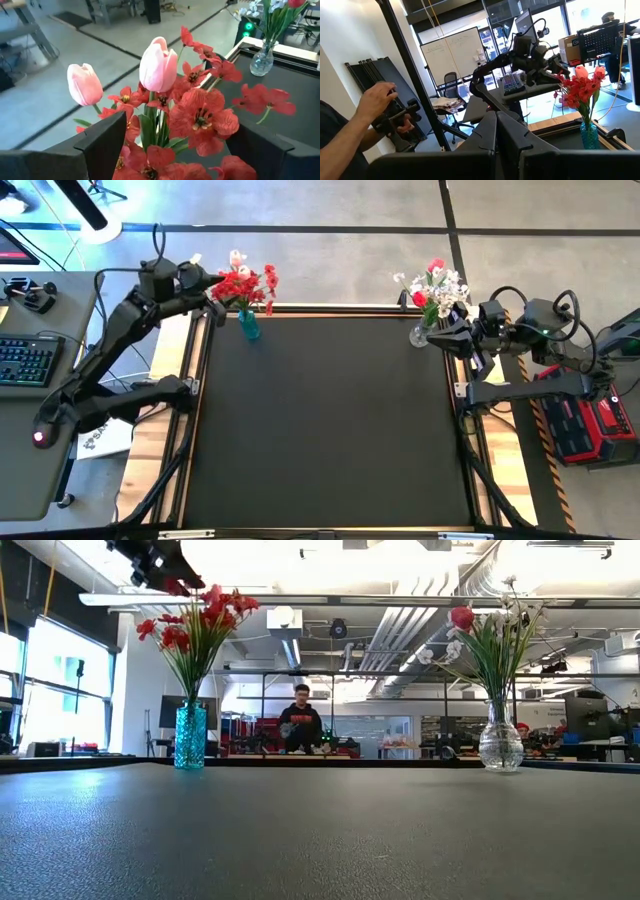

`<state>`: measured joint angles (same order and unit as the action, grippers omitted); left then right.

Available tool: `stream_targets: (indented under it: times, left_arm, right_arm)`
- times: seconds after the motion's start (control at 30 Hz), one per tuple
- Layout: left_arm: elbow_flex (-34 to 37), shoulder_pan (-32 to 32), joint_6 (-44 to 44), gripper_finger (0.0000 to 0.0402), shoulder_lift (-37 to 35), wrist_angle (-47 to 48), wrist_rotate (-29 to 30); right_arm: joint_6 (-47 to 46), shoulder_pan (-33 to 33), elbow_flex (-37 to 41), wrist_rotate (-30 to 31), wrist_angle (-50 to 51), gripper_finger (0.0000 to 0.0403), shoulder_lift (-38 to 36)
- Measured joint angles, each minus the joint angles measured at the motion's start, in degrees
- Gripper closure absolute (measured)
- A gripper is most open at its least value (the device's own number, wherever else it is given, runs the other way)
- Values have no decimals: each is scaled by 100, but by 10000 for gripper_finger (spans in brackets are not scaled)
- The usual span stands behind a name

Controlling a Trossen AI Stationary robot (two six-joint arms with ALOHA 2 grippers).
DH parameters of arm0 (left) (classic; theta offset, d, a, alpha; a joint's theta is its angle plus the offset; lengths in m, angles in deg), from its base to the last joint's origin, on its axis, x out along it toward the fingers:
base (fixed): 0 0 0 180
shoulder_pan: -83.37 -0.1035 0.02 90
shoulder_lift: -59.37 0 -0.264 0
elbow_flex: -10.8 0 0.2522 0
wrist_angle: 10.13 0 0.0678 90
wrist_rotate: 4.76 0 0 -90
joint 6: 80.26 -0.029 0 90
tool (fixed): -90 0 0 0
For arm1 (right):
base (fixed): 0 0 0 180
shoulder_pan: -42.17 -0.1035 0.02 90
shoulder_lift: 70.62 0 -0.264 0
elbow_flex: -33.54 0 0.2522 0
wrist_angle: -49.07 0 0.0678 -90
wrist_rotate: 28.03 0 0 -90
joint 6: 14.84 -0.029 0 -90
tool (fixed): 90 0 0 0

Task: Sort flowers into vase by color
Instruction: Put the red flowers into the blue vase, then return to Home Position

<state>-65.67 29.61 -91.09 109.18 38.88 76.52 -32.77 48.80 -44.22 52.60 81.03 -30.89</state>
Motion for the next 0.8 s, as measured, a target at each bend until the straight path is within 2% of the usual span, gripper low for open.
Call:
stream_targets:
  times: [0.27, 0.53, 0.8]
  left_arm:
    - [-885, -2, 70, 89, 447, 737, -373]
    - [-1300, -2, -184, 89, 532, 746, -379]
    - [-1641, 200, -445, 89, 532, 465, -740]
  right_arm:
    - [0, 0, 1, 0, 1, 402, 1]
    - [0, -1, 1, 0, 2, 402, 1]
    - [0, -1, 1, 0, 1, 402, 1]
